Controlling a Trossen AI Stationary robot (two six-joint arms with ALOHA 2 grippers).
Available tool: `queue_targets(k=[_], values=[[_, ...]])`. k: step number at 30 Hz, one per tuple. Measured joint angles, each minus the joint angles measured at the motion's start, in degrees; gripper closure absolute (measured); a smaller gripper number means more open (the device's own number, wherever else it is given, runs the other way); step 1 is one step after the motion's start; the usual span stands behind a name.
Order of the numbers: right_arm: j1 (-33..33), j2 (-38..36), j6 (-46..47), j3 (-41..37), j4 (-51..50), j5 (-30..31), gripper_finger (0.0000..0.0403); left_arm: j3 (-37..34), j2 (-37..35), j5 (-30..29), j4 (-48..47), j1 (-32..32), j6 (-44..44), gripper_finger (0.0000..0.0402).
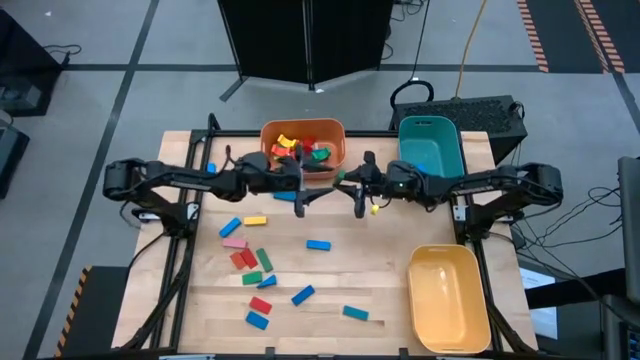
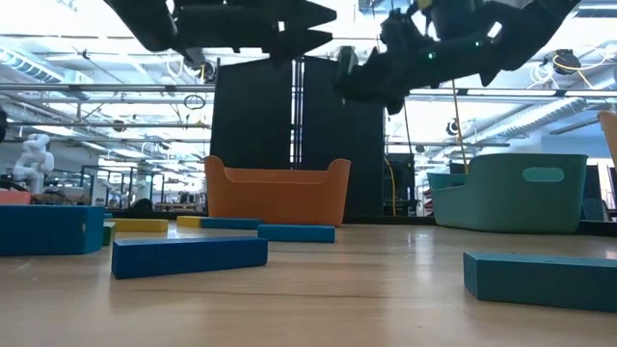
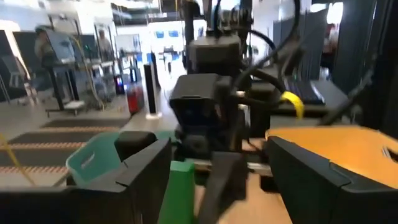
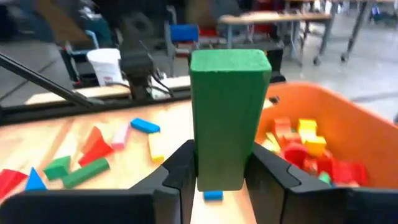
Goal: Sort blocks by size
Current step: Put the green rectangular block into the green bin
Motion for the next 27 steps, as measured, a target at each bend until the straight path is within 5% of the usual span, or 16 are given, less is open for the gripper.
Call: queue_targets(k=[7,22,27], values=[[-3.3,-0.8,4.9,0.0,-9.9,0.6,0.0301,-0.7,-5.4,-2.6,-15.1,0.0,0.5,0.0137],[-10.8,-17.1,4.7,0.0,-41.6,17.0,0.03,-11.5,-6.9,-11.6,-19.6,0.0,-1.3,0.0137],[-14.4,-20.6,5.3,0.0,-51.5,17.9,0.0298,-11.5,-6.8,-13.9,-26.6,-0.1,-1.5,0.0137]])
